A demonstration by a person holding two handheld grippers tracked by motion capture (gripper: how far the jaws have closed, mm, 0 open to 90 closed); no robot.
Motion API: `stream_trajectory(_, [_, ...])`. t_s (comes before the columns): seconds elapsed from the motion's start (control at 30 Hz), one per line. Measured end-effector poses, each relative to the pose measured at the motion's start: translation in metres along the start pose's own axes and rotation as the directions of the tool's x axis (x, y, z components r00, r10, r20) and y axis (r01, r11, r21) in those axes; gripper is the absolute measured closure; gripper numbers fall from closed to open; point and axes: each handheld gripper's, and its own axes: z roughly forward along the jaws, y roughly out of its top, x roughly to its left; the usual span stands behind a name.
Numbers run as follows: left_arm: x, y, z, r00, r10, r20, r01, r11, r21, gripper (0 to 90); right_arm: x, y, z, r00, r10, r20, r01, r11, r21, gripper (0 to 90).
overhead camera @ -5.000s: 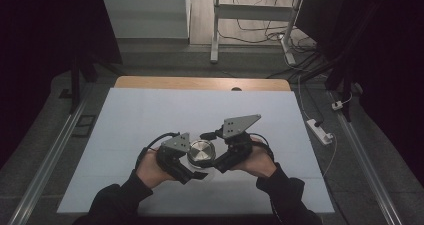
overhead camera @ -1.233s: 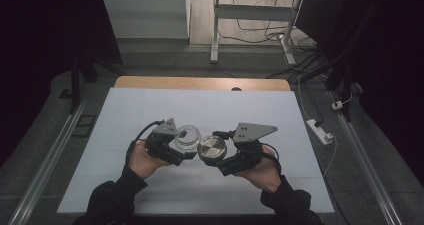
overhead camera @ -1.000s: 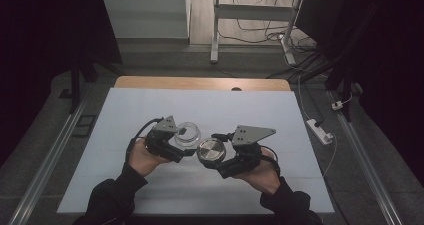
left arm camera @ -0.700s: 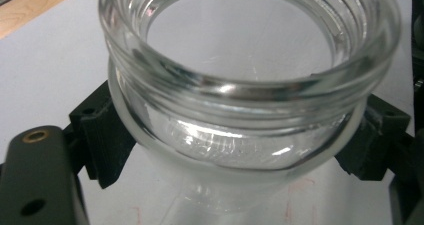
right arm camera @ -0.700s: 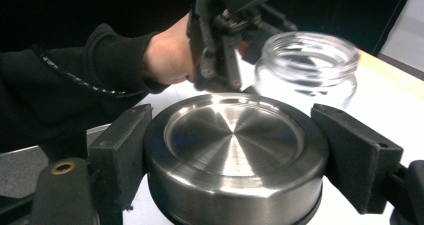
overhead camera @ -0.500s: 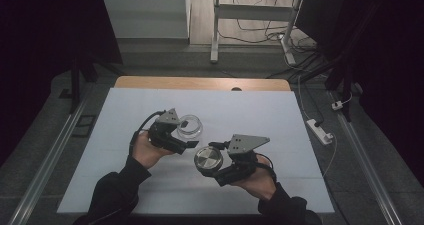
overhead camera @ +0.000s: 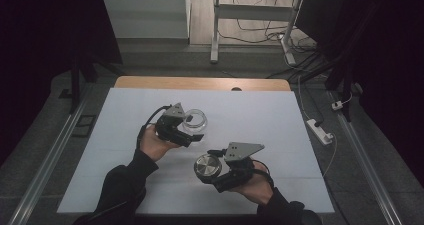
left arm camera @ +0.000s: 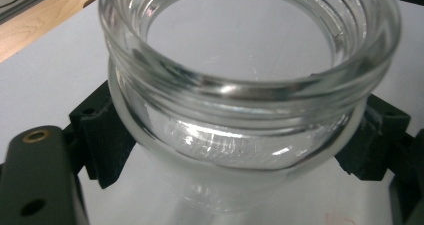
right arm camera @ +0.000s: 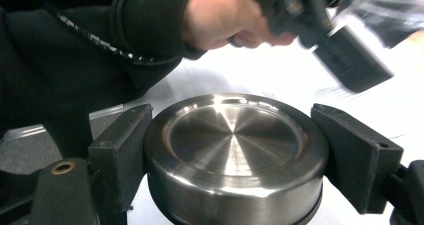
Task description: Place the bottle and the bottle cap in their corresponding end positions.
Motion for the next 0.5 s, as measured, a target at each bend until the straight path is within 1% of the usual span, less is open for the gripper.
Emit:
stream_trajectory(0.33, [0.011, 0.006, 0.015, 0.9997, -0.011, -0.021, 0.011, 0.9999, -0.001, 15.6, -0.003, -0.011, 0.014, 1.0, -0.004, -0.007, 0.004, 1.0, 0.009, 19.5])
stream_trajectory(0.5, [0.015, 0.01, 0.021, 0.9996, -0.006, -0.029, 0.006, 1.0, -0.001, 15.6, -0.003, -0.015, 0.019, 0.9999, -0.012, -0.004, 0.012, 1.0, 0.019, 19.5])
